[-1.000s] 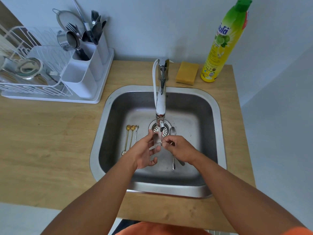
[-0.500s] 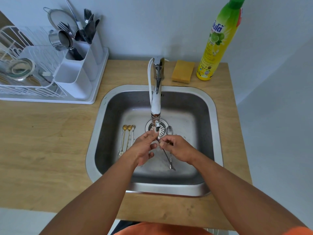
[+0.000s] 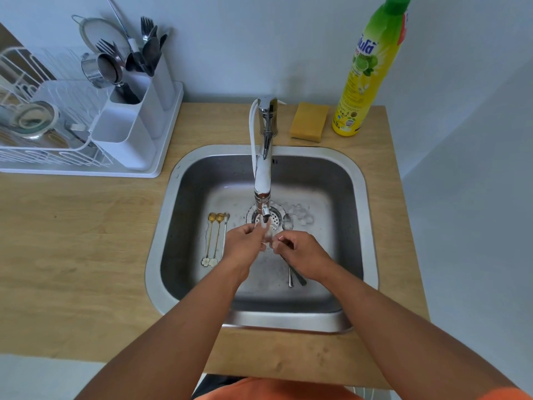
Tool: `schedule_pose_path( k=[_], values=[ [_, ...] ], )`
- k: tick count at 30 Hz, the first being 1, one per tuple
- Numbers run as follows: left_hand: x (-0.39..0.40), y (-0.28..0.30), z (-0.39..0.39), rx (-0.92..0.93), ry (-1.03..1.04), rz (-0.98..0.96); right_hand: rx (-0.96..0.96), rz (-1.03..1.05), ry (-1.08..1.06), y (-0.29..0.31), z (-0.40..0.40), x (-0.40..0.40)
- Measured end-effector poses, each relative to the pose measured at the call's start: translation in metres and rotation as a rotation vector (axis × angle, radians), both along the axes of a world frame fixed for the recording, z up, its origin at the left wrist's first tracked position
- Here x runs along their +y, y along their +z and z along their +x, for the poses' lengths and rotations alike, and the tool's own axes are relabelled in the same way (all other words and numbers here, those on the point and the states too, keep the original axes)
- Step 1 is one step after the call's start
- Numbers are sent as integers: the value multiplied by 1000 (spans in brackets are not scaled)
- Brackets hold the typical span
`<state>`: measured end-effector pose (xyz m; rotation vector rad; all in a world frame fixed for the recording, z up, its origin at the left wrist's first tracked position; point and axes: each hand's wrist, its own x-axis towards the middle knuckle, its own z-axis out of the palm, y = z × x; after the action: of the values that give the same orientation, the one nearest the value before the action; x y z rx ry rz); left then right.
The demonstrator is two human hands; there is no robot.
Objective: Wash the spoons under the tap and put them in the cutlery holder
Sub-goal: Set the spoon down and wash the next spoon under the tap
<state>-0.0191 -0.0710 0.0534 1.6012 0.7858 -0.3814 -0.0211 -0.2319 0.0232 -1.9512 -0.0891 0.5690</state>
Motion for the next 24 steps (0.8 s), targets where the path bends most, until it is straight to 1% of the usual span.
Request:
schedule_pose_path(
  k=[3,5,9,14,18,20,24],
  values=[
    [8,1,-2,47,-65,-15,10,-17,-14,-1,0,-1],
    [16,-1,-5,58,-133,-77,21,-19,-17,-1,1,-3],
    [30,-9,-12,20,-228,-214,64,66,-2,-3,2,-7],
    [34,-11,-11,1,-189,-260,155,160,60,-2,3,-7],
    [38,-11,-4,-8,-234,-388,247,211,40,-1,7,-6],
    [38,-12,-1,-18,-175,-364,242,202,19,-2,8,-4],
    [32,-13,9,-55,-30,-203,182,187,-1,0,10,4]
  ],
)
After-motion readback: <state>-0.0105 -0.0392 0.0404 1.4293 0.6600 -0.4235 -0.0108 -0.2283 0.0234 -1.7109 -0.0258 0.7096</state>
